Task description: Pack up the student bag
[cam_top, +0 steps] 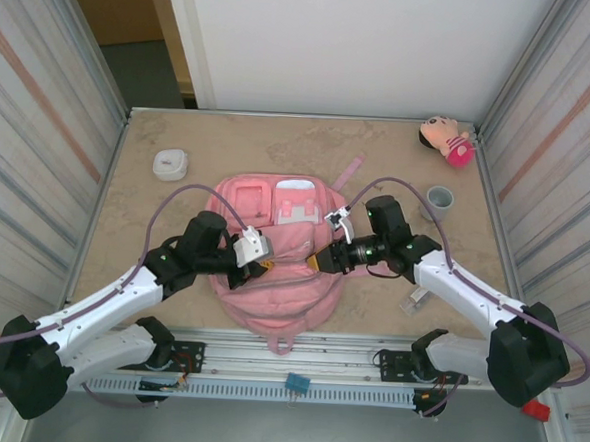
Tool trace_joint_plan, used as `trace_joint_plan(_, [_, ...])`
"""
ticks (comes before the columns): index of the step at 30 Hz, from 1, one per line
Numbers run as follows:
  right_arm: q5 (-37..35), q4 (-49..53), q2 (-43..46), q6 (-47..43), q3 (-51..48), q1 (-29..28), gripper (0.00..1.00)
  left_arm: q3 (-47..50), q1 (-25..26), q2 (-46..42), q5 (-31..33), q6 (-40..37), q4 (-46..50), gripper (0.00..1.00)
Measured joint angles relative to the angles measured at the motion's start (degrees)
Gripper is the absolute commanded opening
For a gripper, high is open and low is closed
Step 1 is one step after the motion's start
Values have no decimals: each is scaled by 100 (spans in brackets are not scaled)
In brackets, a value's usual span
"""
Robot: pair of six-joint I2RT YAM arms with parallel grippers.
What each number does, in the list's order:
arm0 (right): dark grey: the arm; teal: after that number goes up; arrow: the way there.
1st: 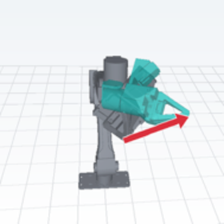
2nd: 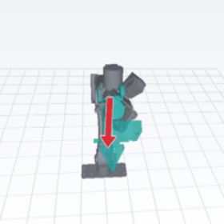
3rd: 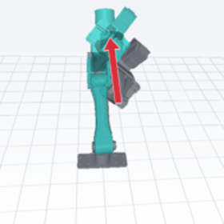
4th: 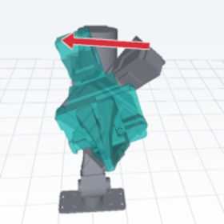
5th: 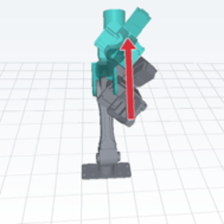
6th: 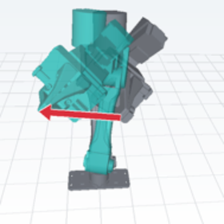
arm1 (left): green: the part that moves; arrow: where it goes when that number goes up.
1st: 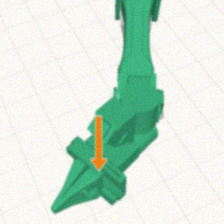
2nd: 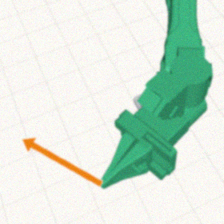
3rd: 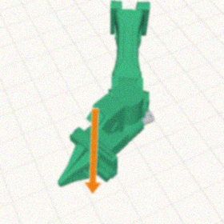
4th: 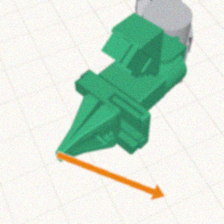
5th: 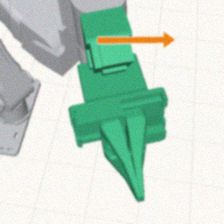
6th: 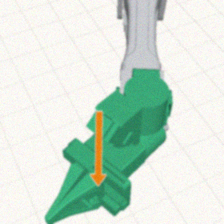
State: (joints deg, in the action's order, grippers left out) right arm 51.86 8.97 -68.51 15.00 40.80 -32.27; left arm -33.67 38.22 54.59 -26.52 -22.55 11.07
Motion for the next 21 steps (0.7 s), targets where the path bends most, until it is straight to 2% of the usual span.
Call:
trace_joint_plan(4, [-190, -33, 107, 48, -136, -4, 31, 0, 0, -2, 13, 17, -72, 0])
trace_joint_plan(5, [-234, -37, 138, 68, -155, -4, 28, 0, 0, -2, 15, 17, -72, 0])
trace_joint_plan(7, [-315, -50, 199, 105, -192, -13, 14, 0, 0, -2, 17, 44, -85, 0])
trace_joint_plan(9, [-354, -59, 238, 140, -208, -31, 4, 0, 0, -2, 46, 103, -118, 0])
trace_joint_plan(11, [-422, -76, 299, 210, -210, -63, 0, 0, 0, 0, 85, 192, -120, 0])
trace_joint_plan(19, [-1298, -7, 728, 505, -208, -544, 0, -107, 225, 181, 461, 627, -240, 0])
trace_joint_plan(21, [-1515, 9, 728, 610, -203, -734, 3, -144, 306, 289, 520, 662, -275, 0])
